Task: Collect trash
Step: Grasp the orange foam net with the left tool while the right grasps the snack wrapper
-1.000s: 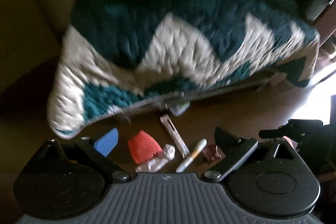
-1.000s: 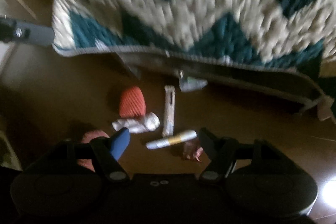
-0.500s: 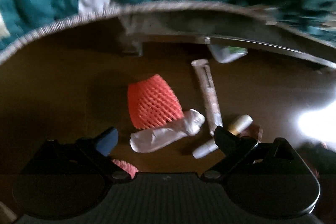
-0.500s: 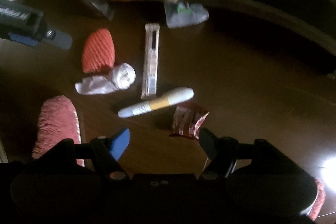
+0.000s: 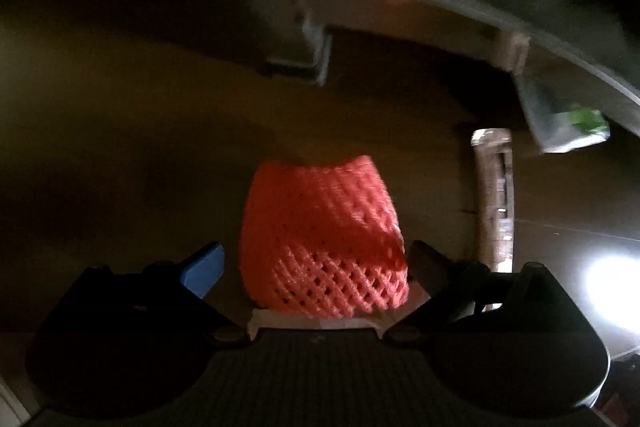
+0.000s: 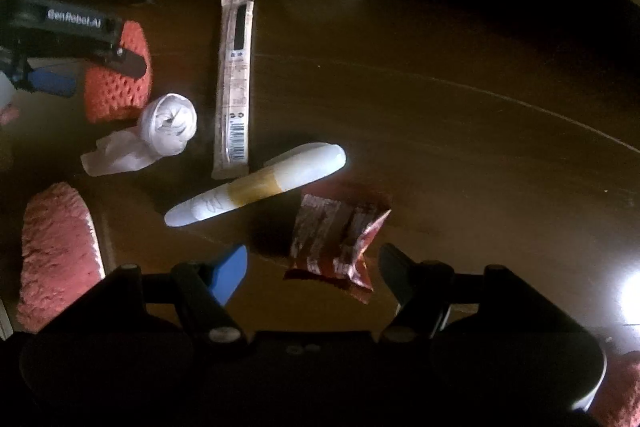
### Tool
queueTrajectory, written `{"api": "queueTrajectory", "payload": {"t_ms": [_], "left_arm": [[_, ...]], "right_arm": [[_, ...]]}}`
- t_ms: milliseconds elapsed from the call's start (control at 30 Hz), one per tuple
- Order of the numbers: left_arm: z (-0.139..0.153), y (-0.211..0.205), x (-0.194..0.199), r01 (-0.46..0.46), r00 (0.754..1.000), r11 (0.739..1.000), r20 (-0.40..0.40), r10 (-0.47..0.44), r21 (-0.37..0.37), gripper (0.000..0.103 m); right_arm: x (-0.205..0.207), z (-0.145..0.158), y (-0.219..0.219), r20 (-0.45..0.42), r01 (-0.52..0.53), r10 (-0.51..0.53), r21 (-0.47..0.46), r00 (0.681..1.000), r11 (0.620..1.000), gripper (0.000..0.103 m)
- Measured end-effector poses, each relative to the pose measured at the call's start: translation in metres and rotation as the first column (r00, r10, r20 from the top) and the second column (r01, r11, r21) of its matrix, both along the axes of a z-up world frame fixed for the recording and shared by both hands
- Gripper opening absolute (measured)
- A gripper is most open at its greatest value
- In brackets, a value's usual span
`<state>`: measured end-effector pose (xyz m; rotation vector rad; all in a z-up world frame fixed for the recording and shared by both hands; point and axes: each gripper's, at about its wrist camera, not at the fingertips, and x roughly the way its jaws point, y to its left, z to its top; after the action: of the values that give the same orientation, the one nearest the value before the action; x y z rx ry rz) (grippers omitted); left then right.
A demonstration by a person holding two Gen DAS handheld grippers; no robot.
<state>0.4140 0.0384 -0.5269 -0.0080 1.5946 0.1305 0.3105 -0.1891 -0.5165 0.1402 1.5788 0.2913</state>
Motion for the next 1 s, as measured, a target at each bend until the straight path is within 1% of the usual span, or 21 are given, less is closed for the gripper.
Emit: {"api": "queueTrajectory", "payload": {"t_ms": [167, 233, 267, 300, 367, 433, 500, 533, 600, 733, 833, 933, 1000], "left_arm": [[-0.015, 0.011, 0.003, -0.033, 0.999, 0.999, -0.034, 0.032, -0.042, 0.098], [-0.018, 0.013, 0.003, -0.033, 0.999, 0.998, -0.038, 0.031, -0.055, 0.09], [-0.019, 0.013, 0.003, -0.032, 0.999, 0.998, -0.042, 0.029, -0.056, 0.084], [-0.019, 0.013, 0.003, -0.031, 0.999, 0.998, -0.042, 0.029, -0.056, 0.08], [-0.018, 0.014, 0.003, -0.03, 0.999, 0.998, -0.039, 0.028, -0.054, 0.077], [-0.016, 0.016, 0.003, -0.036, 0.999, 0.998, -0.039, 0.034, -0.053, 0.069], [-0.014, 0.017, 0.002, -0.031, 0.999, 0.999, -0.037, 0.03, -0.042, 0.054], [-0.012, 0.017, 0.001, -0.029, 0.999, 0.999, -0.035, 0.028, -0.041, 0.05], [-0.009, 0.018, 0.0, -0.022, 0.999, 0.999, -0.032, 0.02, -0.041, 0.036], [0.0, 0.019, -0.005, 0.001, 0.999, 0.999, -0.04, -0.003, -0.054, 0.023], [0.015, 0.017, -0.01, 0.028, 0.999, 0.997, -0.038, -0.031, -0.069, 0.022], [0.043, 0.012, -0.018, 0.084, 0.996, 0.994, -0.011, -0.085, -0.076, 0.022], [0.069, 0.009, -0.022, 0.117, 0.993, 0.99, 0.013, -0.116, -0.075, 0.022]], "right_arm": [[0.003, -0.006, 0.008, -0.002, -0.005, 0.005, 0.005, 1.0, 1.0, 0.071], [0.003, -0.007, 0.013, 0.004, -0.018, 0.018, -0.008, 1.0, 1.0, 0.071], [0.003, -0.008, 0.014, 0.007, -0.022, 0.022, -0.011, 1.0, 1.0, 0.069], [0.003, -0.008, 0.015, 0.007, -0.025, 0.025, -0.019, 1.0, 1.0, 0.06], [0.003, -0.011, 0.017, -0.001, -0.032, 0.032, -0.038, 0.999, 0.999, 0.043], [0.003, -0.013, 0.015, -0.011, -0.02, 0.019, -0.035, 1.0, 0.999, 0.043], [0.002, -0.011, 0.014, -0.004, -0.022, 0.022, -0.046, 1.0, 0.999, 0.041], [0.001, -0.01, 0.013, -0.002, -0.024, 0.024, -0.046, 1.0, 0.999, 0.041], [0.0, -0.008, 0.011, 0.003, -0.023, 0.023, -0.047, 1.0, 0.999, 0.038], [-0.004, 0.004, 0.004, 0.006, -0.012, 0.013, -0.055, 1.0, 0.998, 0.036], [-0.011, 0.021, -0.002, 0.01, 0.01, -0.009, -0.064, 1.0, 0.998, 0.036], [-0.017, 0.048, -0.008, 0.028, 0.039, -0.037, -0.06, 0.999, 0.997, 0.036], [-0.021, 0.072, -0.013, 0.048, 0.055, -0.052, -0.061, 0.998, 0.997, 0.035]]}}
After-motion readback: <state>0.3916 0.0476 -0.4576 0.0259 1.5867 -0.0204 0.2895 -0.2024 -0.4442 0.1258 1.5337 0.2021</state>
